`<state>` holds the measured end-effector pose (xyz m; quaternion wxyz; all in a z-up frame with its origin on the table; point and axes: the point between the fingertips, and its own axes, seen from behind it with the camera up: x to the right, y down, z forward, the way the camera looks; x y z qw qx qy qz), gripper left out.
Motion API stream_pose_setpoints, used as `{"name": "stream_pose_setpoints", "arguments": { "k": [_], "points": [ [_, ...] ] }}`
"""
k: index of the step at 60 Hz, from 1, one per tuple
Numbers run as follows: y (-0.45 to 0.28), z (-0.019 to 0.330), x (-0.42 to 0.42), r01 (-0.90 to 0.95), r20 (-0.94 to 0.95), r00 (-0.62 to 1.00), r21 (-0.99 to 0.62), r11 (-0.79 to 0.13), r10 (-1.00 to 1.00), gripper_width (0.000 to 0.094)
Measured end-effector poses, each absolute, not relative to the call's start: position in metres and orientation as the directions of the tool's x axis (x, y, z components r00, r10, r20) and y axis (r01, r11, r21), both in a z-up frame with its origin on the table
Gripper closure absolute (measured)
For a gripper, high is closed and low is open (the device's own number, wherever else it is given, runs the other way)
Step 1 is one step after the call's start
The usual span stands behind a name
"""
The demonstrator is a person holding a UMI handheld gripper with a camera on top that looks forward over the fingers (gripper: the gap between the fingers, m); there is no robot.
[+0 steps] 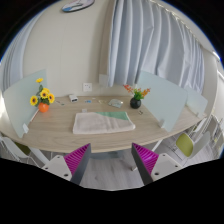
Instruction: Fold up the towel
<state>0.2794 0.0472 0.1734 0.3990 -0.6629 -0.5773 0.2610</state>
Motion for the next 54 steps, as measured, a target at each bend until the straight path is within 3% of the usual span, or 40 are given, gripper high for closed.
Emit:
{"name": "stream_pose_setpoints", "arguments": {
  "k": [26, 40, 54],
  "points": [
    [-0.112, 0.138, 0.207, 0.553, 0.073, -0.026, -0.83, 0.075, 0.997, 0.0082],
    [-0.126, 0.098, 0.122, 0.555, 0.098, -0.032, -0.826, 0.099, 0.995, 0.0079],
    [-0.107, 0.035, 0.015, 0.585, 0.133, -0.008, -0.803, 0.112, 0.991, 0.009]
  ]
}}
